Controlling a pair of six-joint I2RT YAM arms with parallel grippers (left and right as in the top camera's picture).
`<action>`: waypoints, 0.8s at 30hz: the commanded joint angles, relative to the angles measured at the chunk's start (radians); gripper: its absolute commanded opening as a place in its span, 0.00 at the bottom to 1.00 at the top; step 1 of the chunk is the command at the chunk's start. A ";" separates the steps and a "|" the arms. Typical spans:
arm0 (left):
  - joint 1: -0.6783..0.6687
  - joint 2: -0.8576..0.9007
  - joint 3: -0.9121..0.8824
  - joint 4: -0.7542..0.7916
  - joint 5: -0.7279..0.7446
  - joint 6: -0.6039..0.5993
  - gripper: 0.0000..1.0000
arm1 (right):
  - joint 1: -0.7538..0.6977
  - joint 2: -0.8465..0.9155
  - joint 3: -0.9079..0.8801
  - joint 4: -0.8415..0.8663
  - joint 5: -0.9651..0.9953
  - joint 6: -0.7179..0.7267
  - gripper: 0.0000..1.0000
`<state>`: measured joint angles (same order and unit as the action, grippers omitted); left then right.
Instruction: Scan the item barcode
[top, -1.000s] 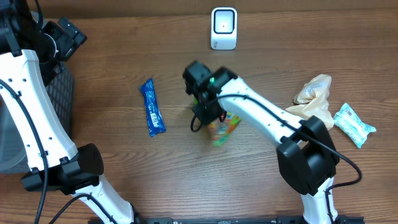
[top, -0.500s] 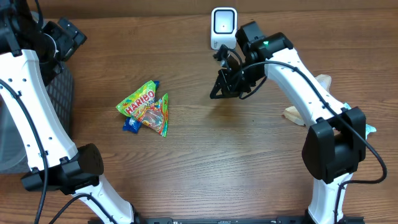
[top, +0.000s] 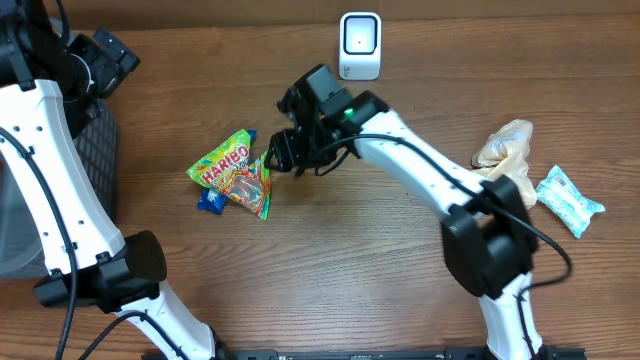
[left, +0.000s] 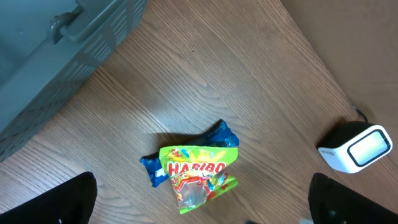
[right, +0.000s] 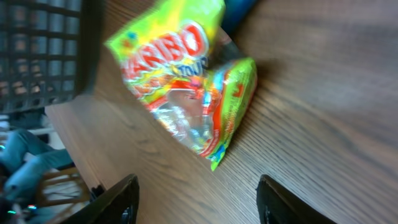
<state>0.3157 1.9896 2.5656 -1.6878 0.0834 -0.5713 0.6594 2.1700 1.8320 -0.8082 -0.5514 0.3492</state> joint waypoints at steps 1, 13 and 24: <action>-0.004 -0.028 0.010 -0.002 0.006 -0.009 1.00 | -0.002 0.104 0.002 0.023 -0.073 0.097 0.61; -0.004 -0.028 0.010 -0.002 0.006 -0.009 1.00 | 0.037 0.225 0.002 0.203 -0.274 0.122 0.50; -0.004 -0.028 0.010 -0.002 0.006 -0.009 1.00 | 0.037 0.226 0.002 0.198 -0.167 0.153 0.08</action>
<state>0.3157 1.9896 2.5656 -1.6878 0.0837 -0.5713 0.6983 2.3844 1.8309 -0.6144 -0.7685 0.4862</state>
